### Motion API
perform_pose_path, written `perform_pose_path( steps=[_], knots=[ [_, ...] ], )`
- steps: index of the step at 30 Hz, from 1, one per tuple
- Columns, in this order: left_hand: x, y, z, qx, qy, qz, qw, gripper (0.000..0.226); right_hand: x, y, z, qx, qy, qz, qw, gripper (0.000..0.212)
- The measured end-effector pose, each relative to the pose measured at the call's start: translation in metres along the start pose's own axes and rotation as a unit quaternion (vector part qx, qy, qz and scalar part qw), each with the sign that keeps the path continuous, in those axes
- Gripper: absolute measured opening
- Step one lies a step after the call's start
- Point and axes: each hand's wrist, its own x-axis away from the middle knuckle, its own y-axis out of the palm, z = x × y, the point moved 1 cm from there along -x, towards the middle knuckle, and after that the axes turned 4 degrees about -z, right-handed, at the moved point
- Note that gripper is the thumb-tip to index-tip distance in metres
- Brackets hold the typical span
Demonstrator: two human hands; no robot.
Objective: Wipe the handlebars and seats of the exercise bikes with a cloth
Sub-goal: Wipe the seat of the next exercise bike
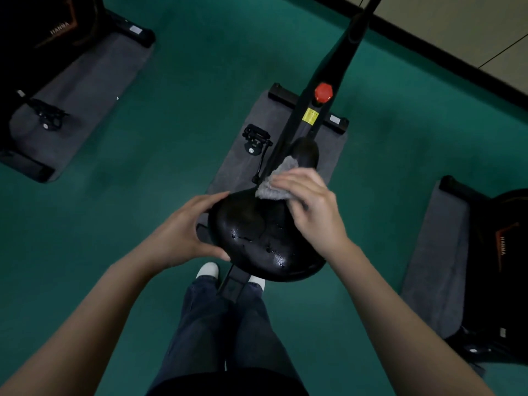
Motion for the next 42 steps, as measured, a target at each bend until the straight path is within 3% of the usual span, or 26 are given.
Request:
perform_pose_path(
  steps=[5,10,14,18,20,23,26,29,31,34,42],
  knots=[
    [-0.001,0.000,-0.002,-0.004,0.005,0.005,1.000,0.105,-0.029,0.003,0.006,0.022,0.053,0.056,0.997,0.042],
    [-0.002,0.000,0.001,-0.007,0.014,0.007,1.000,0.104,-0.020,0.001,0.006,0.031,0.005,-0.024,0.999,0.036],
    [-0.002,0.000,0.001,-0.017,0.018,0.008,1.000,0.105,-0.061,-0.013,0.022,0.087,0.075,-0.033,0.993,0.032],
    [-0.001,0.000,-0.001,-0.015,0.017,0.007,1.000,0.103,-0.082,-0.021,0.027,0.075,0.138,-0.036,0.987,0.027],
    [-0.001,0.000,-0.001,-0.012,0.016,0.008,1.000,0.102,-0.076,-0.018,0.021,0.093,0.109,-0.079,0.986,0.030],
    [-0.001,0.000,-0.002,-0.012,0.021,0.010,1.000,0.101,-0.060,-0.008,0.006,0.151,-0.007,-0.209,0.966,0.032],
    [-0.001,0.001,-0.004,-0.014,0.019,0.008,1.000,0.103,-0.075,-0.015,0.013,0.159,-0.022,-0.276,0.948,0.029],
    [-0.002,0.001,-0.007,-0.016,0.021,0.014,1.000,0.103,-0.087,-0.021,0.028,0.130,0.043,-0.199,0.970,0.027],
    [-0.001,0.001,-0.008,-0.015,0.021,0.014,1.000,0.103,-0.076,-0.019,0.029,0.039,0.098,-0.052,0.993,0.025],
    [-0.002,0.002,-0.011,-0.011,0.022,0.015,1.000,0.102,-0.045,-0.005,0.019,-0.073,0.145,0.131,0.978,0.029],
    [-0.004,0.002,-0.012,-0.012,0.037,0.020,0.999,0.101,-0.045,-0.003,0.039,-0.244,0.289,0.231,0.896,0.016]
  ],
)
